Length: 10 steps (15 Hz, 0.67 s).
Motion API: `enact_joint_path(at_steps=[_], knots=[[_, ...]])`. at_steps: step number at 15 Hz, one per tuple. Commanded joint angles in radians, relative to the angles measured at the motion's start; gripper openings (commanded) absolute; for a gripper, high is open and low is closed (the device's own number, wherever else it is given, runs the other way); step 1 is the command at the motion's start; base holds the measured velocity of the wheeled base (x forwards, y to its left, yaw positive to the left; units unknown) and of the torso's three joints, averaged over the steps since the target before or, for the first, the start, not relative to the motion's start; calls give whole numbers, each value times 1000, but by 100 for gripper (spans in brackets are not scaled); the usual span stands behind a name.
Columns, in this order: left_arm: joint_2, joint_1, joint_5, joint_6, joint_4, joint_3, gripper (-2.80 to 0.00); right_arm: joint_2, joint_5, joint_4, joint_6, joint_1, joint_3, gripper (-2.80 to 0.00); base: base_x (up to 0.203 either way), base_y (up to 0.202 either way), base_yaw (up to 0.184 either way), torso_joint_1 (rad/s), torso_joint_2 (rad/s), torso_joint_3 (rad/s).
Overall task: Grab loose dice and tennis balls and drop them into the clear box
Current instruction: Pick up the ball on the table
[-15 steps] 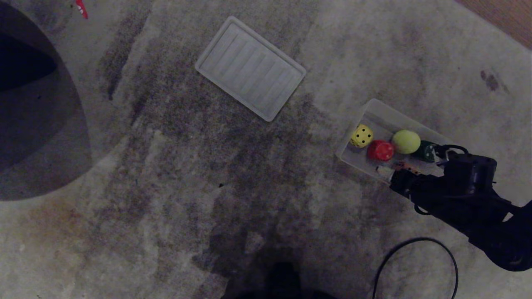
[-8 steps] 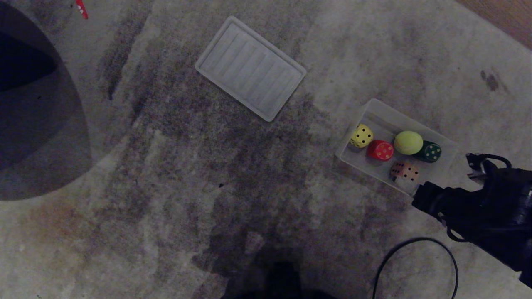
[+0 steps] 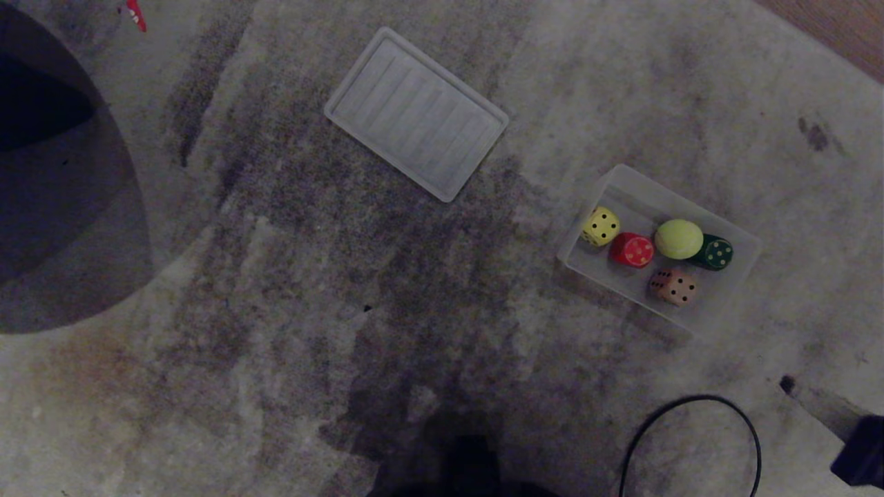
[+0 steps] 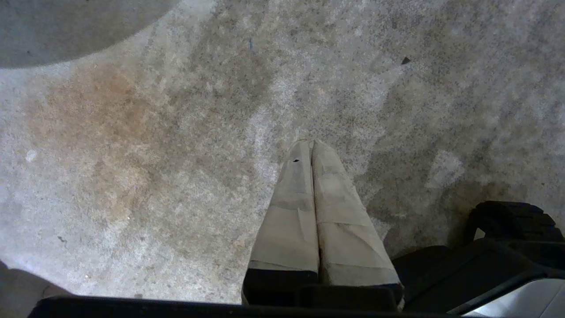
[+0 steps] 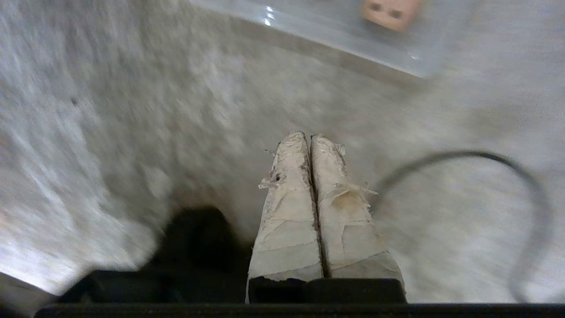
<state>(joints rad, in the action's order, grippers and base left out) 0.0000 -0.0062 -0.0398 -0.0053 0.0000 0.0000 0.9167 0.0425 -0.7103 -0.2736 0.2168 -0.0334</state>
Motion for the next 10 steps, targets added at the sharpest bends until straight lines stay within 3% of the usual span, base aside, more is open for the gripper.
enact_joint_path(at_steps=[1, 4, 10], knots=[[2, 1, 0, -1, 0, 2, -280, -394, 2, 293, 60, -55, 25, -280, 0, 0, 0, 0, 0, 0], [2, 0, 0, -1, 0, 2, -280, -627, -19, 564, 145, -146, 38, -280, 0, 0, 0, 0, 0, 0], [2, 0, 0, -1, 0, 2, -280, -880, -28, 650, 217, -214, 44, -280, 0, 0, 0, 0, 0, 0]])
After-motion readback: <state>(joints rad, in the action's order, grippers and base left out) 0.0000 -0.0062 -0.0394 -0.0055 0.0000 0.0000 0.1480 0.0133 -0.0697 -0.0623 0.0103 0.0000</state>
